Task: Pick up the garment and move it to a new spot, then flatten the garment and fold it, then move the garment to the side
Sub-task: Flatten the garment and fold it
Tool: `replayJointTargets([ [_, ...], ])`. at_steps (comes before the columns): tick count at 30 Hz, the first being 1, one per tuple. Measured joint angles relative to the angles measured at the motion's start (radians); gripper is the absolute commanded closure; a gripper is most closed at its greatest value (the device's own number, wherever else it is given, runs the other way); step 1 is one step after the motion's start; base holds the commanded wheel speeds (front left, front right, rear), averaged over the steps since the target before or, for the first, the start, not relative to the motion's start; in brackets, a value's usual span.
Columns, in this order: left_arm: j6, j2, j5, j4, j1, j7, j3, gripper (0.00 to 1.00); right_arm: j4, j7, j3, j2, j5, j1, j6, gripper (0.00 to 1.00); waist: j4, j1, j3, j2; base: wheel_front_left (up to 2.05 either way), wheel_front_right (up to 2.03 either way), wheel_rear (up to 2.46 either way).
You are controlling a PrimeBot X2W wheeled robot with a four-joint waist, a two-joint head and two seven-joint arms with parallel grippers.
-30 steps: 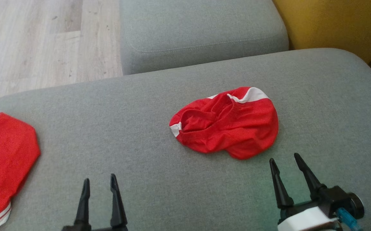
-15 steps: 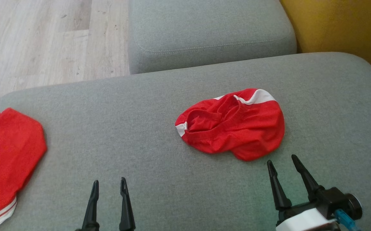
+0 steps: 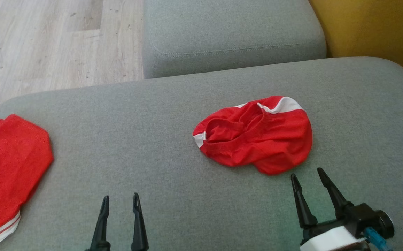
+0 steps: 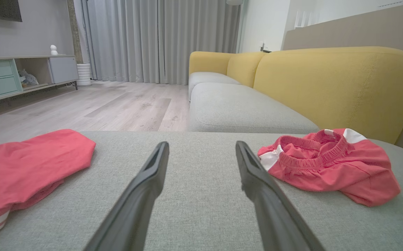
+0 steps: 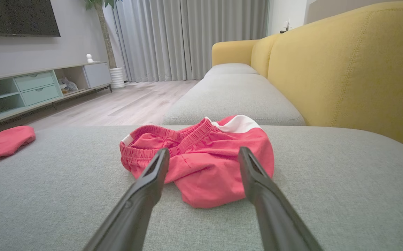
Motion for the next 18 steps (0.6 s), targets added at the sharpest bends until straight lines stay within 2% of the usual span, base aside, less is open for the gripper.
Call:
replayJointTargets([
  [12, 0.005, 0.0, 0.014, 0.014, -0.003, 0.0, -0.005, 0.0, 0.001, 0.0, 0.003, -0.003, 0.001, -0.002, 0.0, 0.0, 0.002, 0.0, 0.01, 0.0, 0.0, 0.0, 0.0],
  [18, -0.086, 0.0, -0.046, 0.081, -0.063, 0.0, -0.005, 0.0, -0.016, 0.0, 0.066, -0.035, 0.011, -0.032, 0.0, 0.0, -0.028, 0.0, 0.048, 0.0, 0.0, 0.0, 0.0],
])
